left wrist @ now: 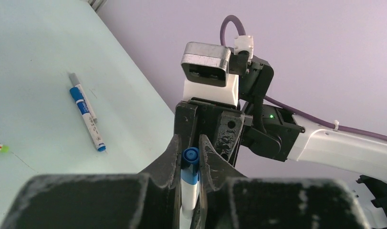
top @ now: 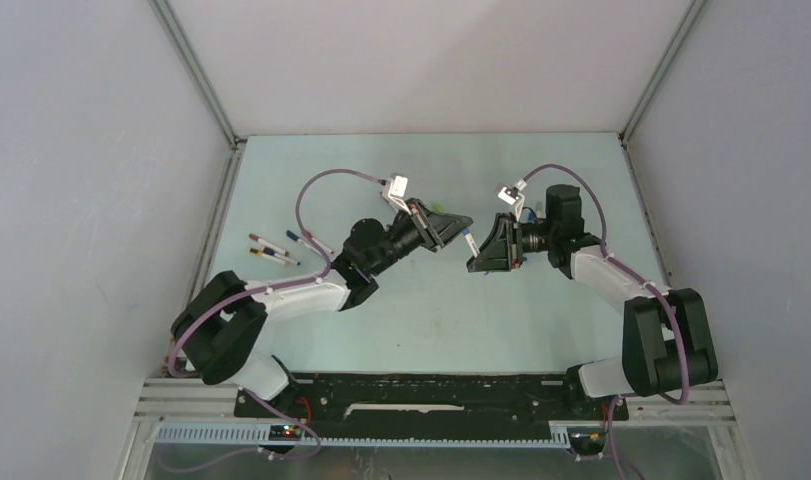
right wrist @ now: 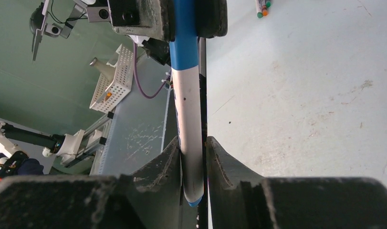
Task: Open the pen caps
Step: Open the pen cap from the pen.
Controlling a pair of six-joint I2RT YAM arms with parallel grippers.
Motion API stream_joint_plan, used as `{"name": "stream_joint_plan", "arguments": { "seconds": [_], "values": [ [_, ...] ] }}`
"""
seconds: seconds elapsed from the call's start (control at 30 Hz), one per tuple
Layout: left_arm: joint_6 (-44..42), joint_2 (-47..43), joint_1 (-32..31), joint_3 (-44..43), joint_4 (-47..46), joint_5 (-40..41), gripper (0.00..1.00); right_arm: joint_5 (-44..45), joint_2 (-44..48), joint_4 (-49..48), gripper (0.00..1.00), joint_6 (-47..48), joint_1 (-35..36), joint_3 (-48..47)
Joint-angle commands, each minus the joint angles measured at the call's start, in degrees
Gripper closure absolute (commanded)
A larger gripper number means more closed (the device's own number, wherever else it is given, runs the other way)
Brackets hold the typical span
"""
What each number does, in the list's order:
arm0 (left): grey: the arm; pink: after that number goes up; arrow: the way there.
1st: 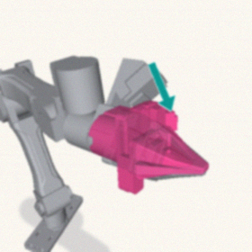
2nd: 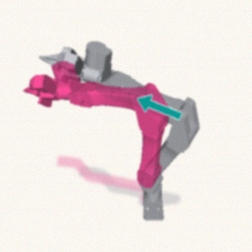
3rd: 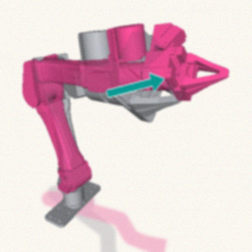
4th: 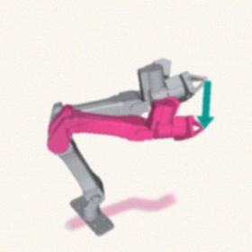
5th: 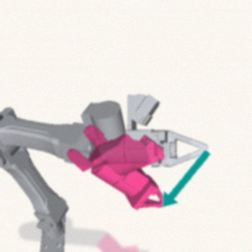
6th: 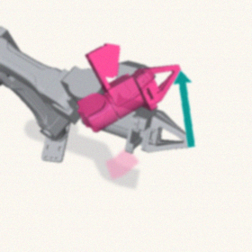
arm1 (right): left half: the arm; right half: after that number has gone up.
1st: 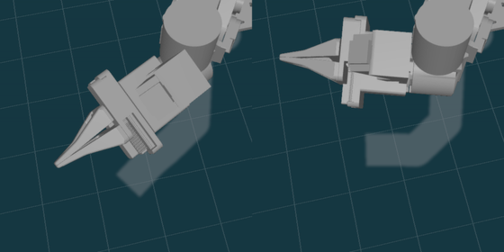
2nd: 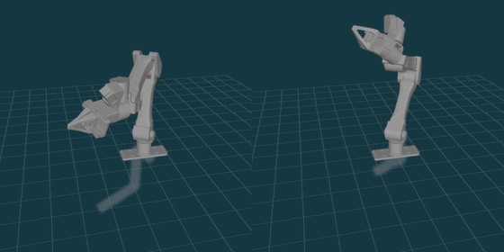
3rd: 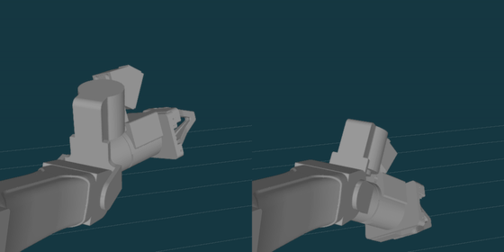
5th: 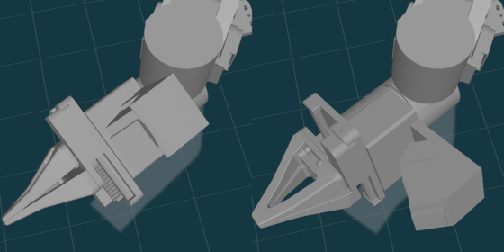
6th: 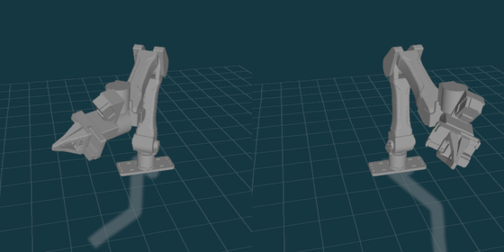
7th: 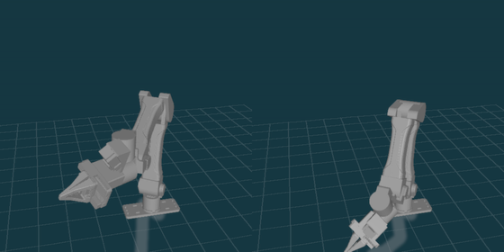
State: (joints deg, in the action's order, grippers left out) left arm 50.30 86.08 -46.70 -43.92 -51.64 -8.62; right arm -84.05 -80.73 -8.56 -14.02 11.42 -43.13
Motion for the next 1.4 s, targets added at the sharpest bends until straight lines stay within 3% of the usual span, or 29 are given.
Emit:
{"name": "stream_joint_plan", "arguments": {
  "seconds": [0.0, 0.17, 0.53, 0.6, 0.67, 0.7, 1.07, 1.37],
  "values": [
    [-1.44, -1.19, 0.1, 0.68, -3.1, 1.35, 1.0, -0.73, -0.13, -3.49, 0.71, -2.85, -0.08, -1.95],
    [-0.95, -0.28, 0.03, 0.29, -3.7, 0.41, 1.0, -1.26, -0.22, -8.51, 0.64, -9.19, -0.51, -1.95],
    [0.89, 2.53, 0.01, -0.02, -5.76, -0.86, 1.0, -1.05, -1.04, -12.96, 0.66, -15.2, -1.7, -1.95],
    [0.94, 2.6, -0.06, -0.11, -5.71, -0.78, 1.0, -1.06, -1.45, -13.09, 0.77, -15.46, -1.52, -1.95],
    [0.79, 2.54, 0.05, -0.05, -5.99, -0.18, 1.0, -1.69, -2.04, -14.18, 1.0, -16.17, -0.92, -1.94],
    [0.72, 2.25, 0.22, 0.02, -6.51, 0.49, 1.0, -2.21, -2.45, -14.5, 1.0, -16.58, -0.4, -2.18],
    [0.86, -3.97, 18.01, -4.3, -6.5, 5.36, 1.0, -5.78, -4.46, -5.96, 1.0, -10.45, 2.6, -4.7],
    [0.5, -7.98, 23.95, -4.23, -6.0, 11.15, 1.0, -5.93, -6.98, -6.61, 1.0, -10.82, 5.7, -4.94]
  ]
}}
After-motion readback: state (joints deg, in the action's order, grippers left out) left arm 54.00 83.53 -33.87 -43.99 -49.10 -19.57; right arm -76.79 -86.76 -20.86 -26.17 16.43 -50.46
